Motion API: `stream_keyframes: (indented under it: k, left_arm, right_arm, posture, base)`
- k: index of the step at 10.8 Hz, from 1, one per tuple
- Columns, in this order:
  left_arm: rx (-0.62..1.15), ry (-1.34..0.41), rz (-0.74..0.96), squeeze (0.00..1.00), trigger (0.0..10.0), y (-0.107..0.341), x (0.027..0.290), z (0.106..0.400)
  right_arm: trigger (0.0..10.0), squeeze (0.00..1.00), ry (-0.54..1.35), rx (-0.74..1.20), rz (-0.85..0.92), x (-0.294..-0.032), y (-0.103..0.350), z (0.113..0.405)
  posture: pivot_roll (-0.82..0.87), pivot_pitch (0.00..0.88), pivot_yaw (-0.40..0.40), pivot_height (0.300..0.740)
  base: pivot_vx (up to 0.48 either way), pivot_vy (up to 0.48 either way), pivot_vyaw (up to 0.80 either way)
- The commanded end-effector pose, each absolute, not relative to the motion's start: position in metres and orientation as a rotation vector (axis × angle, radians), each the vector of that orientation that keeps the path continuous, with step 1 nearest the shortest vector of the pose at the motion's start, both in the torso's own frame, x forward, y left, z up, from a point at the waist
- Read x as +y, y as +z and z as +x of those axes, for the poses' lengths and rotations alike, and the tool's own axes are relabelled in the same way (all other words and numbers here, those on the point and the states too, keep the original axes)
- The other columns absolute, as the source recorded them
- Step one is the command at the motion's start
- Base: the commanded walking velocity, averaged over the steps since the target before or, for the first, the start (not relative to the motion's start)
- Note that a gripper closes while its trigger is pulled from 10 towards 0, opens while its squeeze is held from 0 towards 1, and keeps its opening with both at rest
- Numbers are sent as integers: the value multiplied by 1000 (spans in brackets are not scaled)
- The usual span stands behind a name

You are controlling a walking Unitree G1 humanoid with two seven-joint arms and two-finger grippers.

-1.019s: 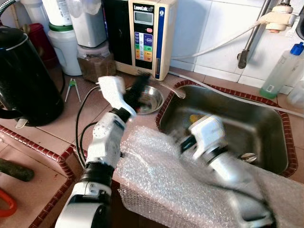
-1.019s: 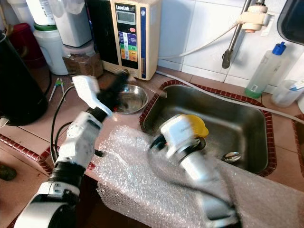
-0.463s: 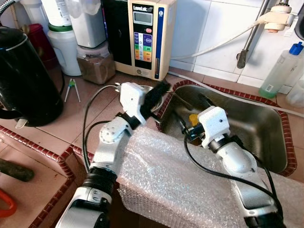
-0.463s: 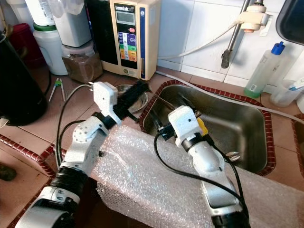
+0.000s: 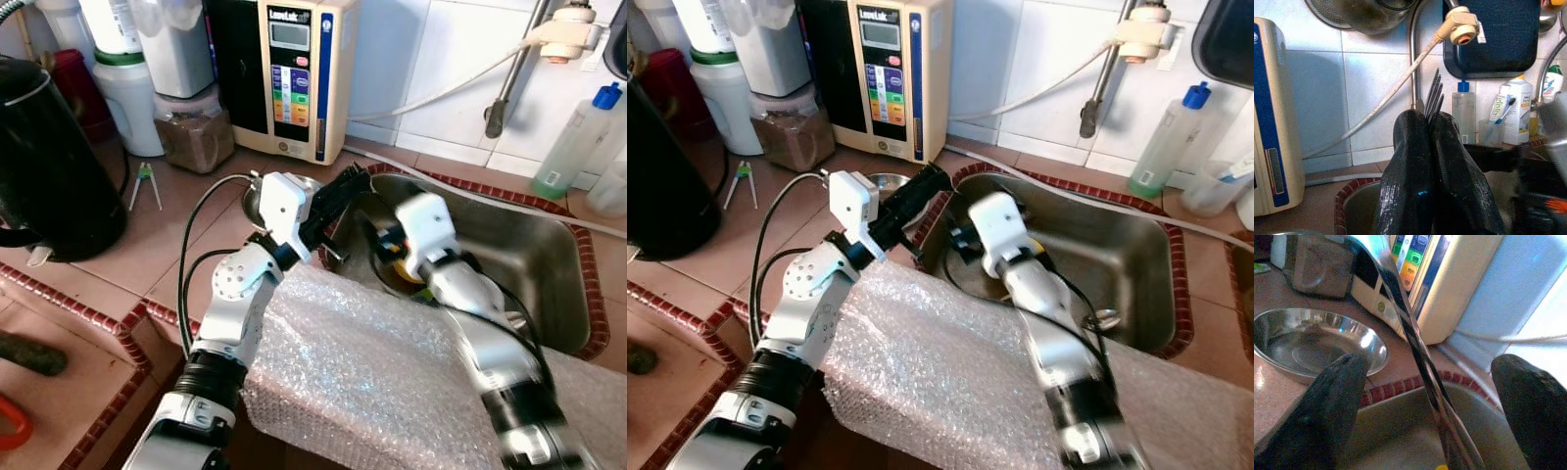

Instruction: Kitchen organization

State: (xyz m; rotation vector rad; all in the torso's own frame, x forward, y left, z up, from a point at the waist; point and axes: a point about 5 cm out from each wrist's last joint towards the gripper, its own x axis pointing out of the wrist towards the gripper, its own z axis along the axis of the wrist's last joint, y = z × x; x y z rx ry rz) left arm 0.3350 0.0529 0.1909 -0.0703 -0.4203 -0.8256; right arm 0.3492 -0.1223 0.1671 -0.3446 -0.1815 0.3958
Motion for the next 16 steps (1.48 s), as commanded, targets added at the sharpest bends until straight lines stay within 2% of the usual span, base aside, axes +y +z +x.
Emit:
stream_keyframes:
  k: [1,3,5,9,16]
  left_arm:
    - [-441,-850,-60,0,0,195,50,332]
    - [-440,-848,-65,0,0,194,49,331]
    - [-435,-842,-69,0,0,192,48,330]
    - [-428,-844,-70,0,0,191,47,331]
    - [-409,-841,-57,0,0,185,49,330]
  right_arm:
    - [0,0,416,-187,-315,-118,170,352]
    - [0,0,534,-171,-297,-93,161,350]
    - [0,0,553,-165,-289,-85,155,344]
    - [0,0,521,-129,-286,-96,142,334]
    - [0,0,454,-156,-306,-106,147,337]
  posture:
    - [14,0,-10,740]
    - [23,0,-22,740]
    - [20,0,-23,740]
    - [6,0,-17,740]
    - [14,0,-19,740]
  base:
    - [0,0,0]
    - [0,0,0]
    - [0,0,0]
    - [0,0,0]
    - [0,0,0]
